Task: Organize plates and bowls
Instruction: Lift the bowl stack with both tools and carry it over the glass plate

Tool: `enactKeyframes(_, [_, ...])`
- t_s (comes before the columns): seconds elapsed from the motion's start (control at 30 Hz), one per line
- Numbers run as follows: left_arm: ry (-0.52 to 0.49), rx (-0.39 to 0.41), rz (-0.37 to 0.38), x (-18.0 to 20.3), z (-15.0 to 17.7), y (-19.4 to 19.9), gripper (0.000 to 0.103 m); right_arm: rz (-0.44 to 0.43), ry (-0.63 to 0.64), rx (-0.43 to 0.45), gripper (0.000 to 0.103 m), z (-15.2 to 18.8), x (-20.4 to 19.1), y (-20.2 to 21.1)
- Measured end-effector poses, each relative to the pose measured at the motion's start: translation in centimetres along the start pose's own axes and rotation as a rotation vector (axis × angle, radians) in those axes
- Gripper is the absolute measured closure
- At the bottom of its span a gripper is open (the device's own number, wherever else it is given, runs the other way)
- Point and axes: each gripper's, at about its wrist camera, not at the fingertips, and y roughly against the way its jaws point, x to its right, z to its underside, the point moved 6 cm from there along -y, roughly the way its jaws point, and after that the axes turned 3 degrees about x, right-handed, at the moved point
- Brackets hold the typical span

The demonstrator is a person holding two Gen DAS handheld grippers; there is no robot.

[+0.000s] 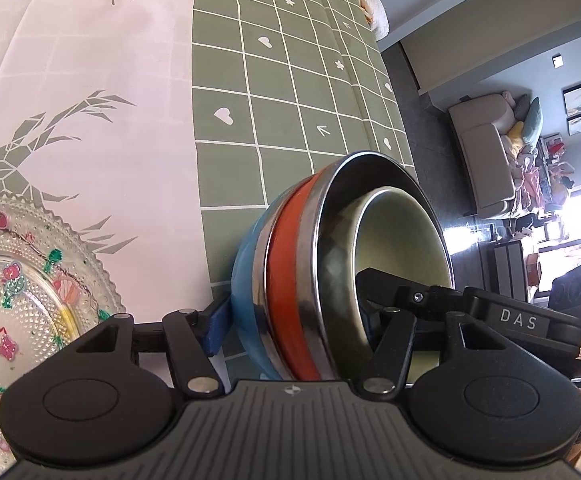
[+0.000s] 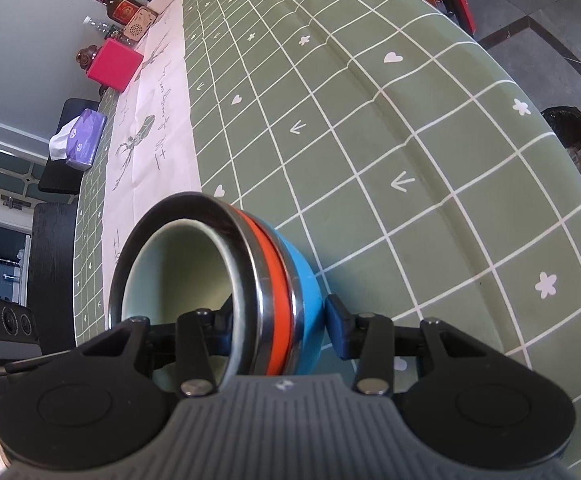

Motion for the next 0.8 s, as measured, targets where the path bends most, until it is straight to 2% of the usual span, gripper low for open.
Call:
enactKeyframes(0.47, [-0.006,0.029,-0.001,0.2,-0.3,1.5,0.035,0.016,0.037,0.019,0.064,-0.2,-1.5,0.9])
enactKeyframes(0.8, [0.001,0.088,-0.011,0.0,-0.8,5.3,0.035,0.001,0.106,0.038,0.064,-0.4,-5.4,2.1])
